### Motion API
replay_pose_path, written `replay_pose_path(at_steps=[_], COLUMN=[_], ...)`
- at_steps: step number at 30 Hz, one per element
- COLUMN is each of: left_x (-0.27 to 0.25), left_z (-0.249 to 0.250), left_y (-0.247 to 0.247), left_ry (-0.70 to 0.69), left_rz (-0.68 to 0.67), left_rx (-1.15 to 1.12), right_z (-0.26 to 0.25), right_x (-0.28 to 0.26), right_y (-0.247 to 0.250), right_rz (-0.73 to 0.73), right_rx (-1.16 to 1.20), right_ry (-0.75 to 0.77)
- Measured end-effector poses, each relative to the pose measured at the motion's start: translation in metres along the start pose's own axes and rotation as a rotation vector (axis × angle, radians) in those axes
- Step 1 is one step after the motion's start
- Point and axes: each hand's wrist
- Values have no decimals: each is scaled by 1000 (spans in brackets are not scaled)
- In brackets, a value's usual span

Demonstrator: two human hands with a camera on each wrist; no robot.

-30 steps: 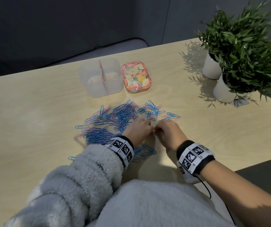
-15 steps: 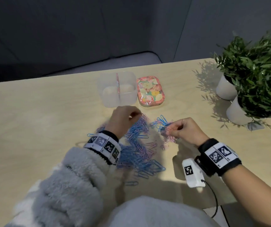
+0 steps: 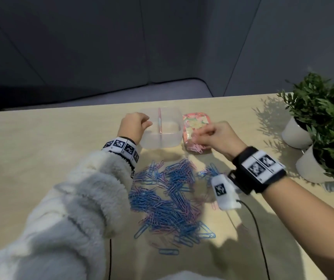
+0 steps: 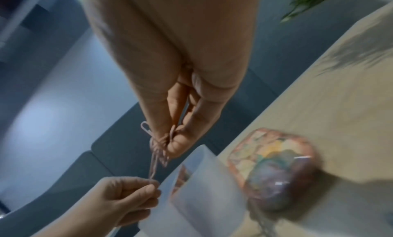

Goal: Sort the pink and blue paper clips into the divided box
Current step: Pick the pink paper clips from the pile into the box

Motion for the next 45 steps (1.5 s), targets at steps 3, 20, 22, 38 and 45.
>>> replay_pose_path(at_steps=[3, 20, 22, 38, 45], left_x=[-14, -141, -141, -126, -151], left_z=[-1, 48, 55, 116, 96], left_y=[3, -41, -46, -114, -105], left_ry=[19, -147, -202, -384, -360], left_rz=[151, -237, -279, -554, -478], left_rx=[-105, -173, -140, 149, 53], right_z=[-36, -49, -22, 170, 142], right_x=[26, 30, 10, -105, -77], right_y=[-32, -71, -40, 43, 9], right_rz=[-2, -75, -88, 3, 96], right_rx=[32, -2, 14, -679, -571], right_ry=[57, 125, 54, -256, -62])
Point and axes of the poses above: each hand's wrist, its own x-axis towards the middle knuckle, its own y-axis out of the back of the hand, z = x × y, and after that the axes turned 14 degrees about -y, right-handed
